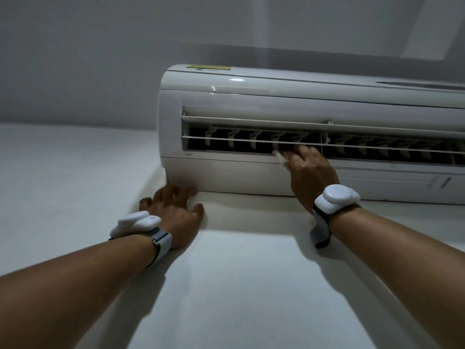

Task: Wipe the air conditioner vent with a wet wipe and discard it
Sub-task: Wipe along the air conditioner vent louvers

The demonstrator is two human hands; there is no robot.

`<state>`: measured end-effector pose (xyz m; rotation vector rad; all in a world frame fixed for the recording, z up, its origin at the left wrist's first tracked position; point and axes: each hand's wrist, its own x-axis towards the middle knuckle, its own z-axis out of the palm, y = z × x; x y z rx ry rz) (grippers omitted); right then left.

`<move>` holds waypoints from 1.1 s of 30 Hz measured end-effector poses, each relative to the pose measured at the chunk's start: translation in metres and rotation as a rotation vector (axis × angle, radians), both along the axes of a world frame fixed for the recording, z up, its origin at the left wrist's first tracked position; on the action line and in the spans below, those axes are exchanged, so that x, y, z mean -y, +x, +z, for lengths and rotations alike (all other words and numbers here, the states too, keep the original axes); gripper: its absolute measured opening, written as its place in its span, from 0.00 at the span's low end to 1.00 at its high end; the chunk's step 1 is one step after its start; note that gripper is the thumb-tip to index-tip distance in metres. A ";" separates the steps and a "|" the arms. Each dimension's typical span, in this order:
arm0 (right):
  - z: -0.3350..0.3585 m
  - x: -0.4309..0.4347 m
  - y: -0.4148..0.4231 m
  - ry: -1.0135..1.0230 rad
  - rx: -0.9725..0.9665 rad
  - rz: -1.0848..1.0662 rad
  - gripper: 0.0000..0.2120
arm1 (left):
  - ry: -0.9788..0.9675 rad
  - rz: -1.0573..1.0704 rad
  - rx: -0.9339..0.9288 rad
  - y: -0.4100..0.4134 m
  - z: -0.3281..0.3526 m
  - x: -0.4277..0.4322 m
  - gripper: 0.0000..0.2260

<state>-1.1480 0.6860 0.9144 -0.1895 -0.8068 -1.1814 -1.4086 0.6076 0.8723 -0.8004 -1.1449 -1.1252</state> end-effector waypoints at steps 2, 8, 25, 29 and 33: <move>-0.001 -0.005 0.012 -0.016 -0.013 -0.014 0.11 | -0.007 -0.011 0.014 -0.001 -0.001 0.002 0.21; -0.002 -0.014 0.036 -0.084 -0.005 -0.011 0.12 | -0.056 -0.001 0.021 -0.001 -0.005 0.004 0.22; -0.006 0.047 -0.092 0.151 0.126 0.184 0.10 | -0.093 -0.025 -0.035 -0.010 -0.010 0.010 0.25; -0.001 0.066 -0.127 0.164 0.154 0.202 0.09 | -0.121 -0.017 -0.076 -0.016 -0.011 0.011 0.26; 0.004 0.085 -0.157 0.127 0.171 0.187 0.09 | -0.145 0.016 -0.123 -0.028 -0.011 0.016 0.26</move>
